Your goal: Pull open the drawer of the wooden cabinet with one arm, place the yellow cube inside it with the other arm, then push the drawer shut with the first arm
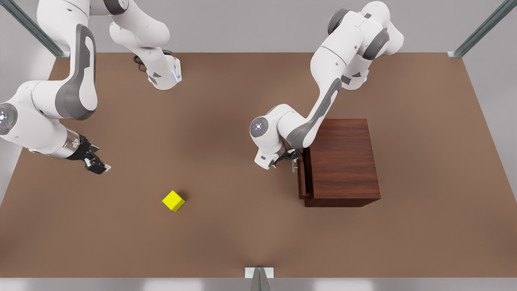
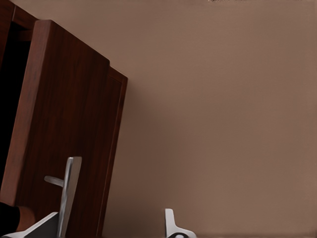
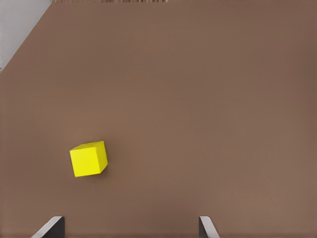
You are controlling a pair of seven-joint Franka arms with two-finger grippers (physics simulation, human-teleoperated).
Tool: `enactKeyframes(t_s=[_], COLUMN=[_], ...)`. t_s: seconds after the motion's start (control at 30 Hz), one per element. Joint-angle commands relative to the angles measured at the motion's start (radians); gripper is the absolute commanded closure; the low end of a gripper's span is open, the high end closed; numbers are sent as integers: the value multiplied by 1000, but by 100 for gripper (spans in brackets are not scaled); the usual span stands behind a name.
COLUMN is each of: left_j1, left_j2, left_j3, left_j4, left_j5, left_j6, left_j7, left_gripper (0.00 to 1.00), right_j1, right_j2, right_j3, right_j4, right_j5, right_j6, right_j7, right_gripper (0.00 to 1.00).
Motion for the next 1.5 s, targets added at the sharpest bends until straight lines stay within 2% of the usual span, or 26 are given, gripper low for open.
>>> enactKeyframes(t_s=[0.0,0.93,1.03,1.13,1.23,1.3,1.37,1.4,1.47], left_j1=[-3,-90,-104,-112,-104,-37,150,291,512], left_j2=[2,95,121,121,45,-46,-161,-204,-260], left_j3=[-10,-23,-24,-37,-23,-7,-4,-4,-6], left_j4=[3,174,237,287,321,318,306,304,266], left_j5=[-5,4,-2,-5,12,-3,-141,-227,-299], left_j6=[13,13,-2,-97,-300,-347,-381,-445,-476], left_j7=[-66,-106,-169,-162,138,293,538,762,976], left_gripper=[0,0,0,0,0,0,0,0,0], right_j1=[-1,-1,4,44,53,73,67,76,143], right_j2=[0,20,26,42,117,181,217,238,290], right_j3=[0,-3,0,0,0,-2,-3,0,-5], right_j4=[2,27,30,30,67,107,111,111,119], right_j5=[1,1,-1,1,1,5,11,10,7], right_j6=[-2,-11,-11,-8,1,3,46,52,110], right_j7=[10,11,13,47,60,79,80,82,125], right_gripper=[0,0,0,0,0,0,0,0,0])
